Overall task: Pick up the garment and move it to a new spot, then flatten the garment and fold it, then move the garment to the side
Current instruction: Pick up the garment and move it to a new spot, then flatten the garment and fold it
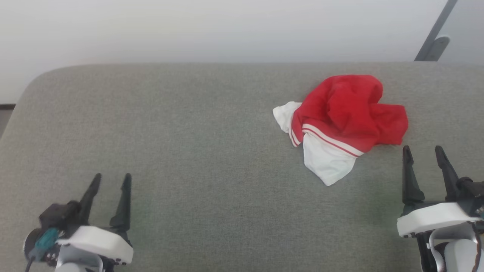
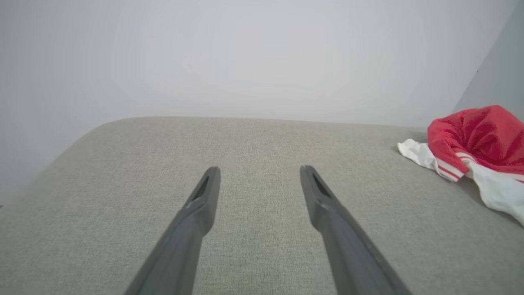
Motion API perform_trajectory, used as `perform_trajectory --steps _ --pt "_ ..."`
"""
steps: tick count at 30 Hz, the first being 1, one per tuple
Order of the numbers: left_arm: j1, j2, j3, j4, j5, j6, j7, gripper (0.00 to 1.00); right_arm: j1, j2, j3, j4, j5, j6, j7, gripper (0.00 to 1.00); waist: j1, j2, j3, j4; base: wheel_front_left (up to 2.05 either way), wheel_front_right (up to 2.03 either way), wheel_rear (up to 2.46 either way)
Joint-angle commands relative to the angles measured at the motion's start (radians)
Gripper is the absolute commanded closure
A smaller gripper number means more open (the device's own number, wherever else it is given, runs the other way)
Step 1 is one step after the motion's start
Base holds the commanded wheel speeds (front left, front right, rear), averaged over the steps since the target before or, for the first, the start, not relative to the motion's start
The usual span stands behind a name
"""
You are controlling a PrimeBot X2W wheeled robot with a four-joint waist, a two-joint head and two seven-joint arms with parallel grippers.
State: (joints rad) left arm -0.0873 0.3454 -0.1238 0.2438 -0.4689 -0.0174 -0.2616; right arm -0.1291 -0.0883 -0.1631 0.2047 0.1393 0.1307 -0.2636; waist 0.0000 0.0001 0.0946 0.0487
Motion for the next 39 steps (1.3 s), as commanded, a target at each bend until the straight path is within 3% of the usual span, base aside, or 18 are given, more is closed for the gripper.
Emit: perform_trajectory --steps 1,6,13,29,34,39 --pt "0.020 -0.017 0.024 -0.021 0.027 -0.010 -0.005 0.00 -0.002 -0.004 0.005 -0.006 -0.002 0.000 -0.001 0.00 0.0000 -0.0001 -0.009 -0.008 0.00 0.00 0.00" --pt "0.077 -0.092 0.140 -0.100 0.132 -0.044 -0.005 0.00 0.002 -0.013 0.016 -0.025 0.005 0.000 -0.001 0.00 0.0000 -0.0001 -0.023 -0.015 0.00 0.00 0.00" --pt "0.095 -0.159 0.211 -0.089 0.206 -0.086 -0.005 0.00 0.007 -0.014 0.041 -0.018 0.006 0.000 -0.001 0.00 0.0000 -0.0001 -0.017 -0.022 0.00 0.00 0.00" --pt "0.081 -0.216 0.245 -0.089 0.255 -0.112 -0.005 0.00 -0.010 -0.042 0.084 -0.003 0.005 0.000 0.001 0.00 0.0000 -0.0001 0.005 -0.024 0.00 0.00 0.00" --pt "0.062 -0.237 0.237 -0.084 0.255 -0.113 -0.005 0.00 -0.083 -0.131 0.224 0.017 0.024 0.000 0.121 0.00 0.0000 -0.0001 0.051 -0.011 0.00 0.00 0.00" --pt "0.035 -0.256 0.213 -0.074 0.245 -0.114 -0.005 0.00 -0.193 -0.302 0.490 -0.015 0.086 0.000 0.347 0.00 0.0000 -0.0001 0.106 0.016 0.00 0.00 0.00"
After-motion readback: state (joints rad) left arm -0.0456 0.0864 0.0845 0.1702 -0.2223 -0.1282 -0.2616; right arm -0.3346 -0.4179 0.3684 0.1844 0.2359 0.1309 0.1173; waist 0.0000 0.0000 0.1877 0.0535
